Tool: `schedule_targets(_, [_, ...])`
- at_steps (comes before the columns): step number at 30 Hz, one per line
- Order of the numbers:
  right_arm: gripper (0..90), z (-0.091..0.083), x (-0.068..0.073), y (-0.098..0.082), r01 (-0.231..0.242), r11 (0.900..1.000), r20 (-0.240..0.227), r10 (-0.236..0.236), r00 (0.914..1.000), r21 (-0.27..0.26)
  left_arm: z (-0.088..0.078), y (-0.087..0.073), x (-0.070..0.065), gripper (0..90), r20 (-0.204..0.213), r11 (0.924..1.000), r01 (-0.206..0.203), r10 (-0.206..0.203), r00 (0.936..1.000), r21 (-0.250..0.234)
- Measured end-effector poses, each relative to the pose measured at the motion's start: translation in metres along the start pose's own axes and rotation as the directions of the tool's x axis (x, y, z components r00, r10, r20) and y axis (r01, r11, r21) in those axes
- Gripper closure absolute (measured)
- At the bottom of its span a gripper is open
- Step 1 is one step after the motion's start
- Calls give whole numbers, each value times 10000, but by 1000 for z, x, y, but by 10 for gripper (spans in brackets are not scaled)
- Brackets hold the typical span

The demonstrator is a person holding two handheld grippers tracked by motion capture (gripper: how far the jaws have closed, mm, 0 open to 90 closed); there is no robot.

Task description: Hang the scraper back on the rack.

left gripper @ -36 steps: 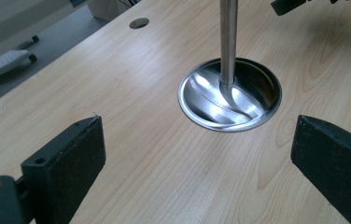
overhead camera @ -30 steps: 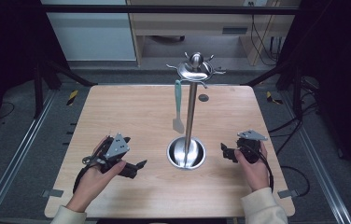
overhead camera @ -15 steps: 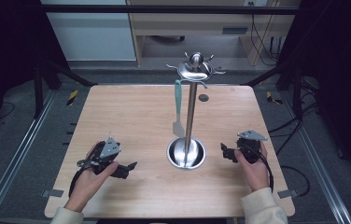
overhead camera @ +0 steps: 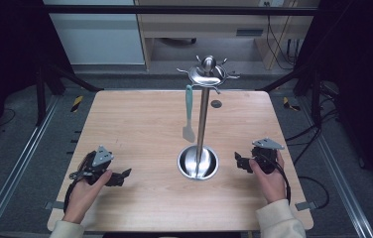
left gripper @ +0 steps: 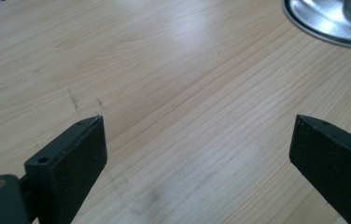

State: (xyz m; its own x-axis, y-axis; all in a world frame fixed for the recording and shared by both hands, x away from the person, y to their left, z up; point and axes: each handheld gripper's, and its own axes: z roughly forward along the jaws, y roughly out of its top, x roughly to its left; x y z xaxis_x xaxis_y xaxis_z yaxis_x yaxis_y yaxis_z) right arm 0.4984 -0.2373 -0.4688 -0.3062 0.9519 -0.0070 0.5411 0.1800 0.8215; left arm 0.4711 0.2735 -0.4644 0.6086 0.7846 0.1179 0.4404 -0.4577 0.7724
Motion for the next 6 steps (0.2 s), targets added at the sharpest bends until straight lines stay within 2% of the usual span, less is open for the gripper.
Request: schedule_targets(6, [82, 0, 0, 0, 19, 10000, 12, -19, 10000, 9, -3, -11, 4, 38, -188, 9998, 170, -172, 9997, -107])
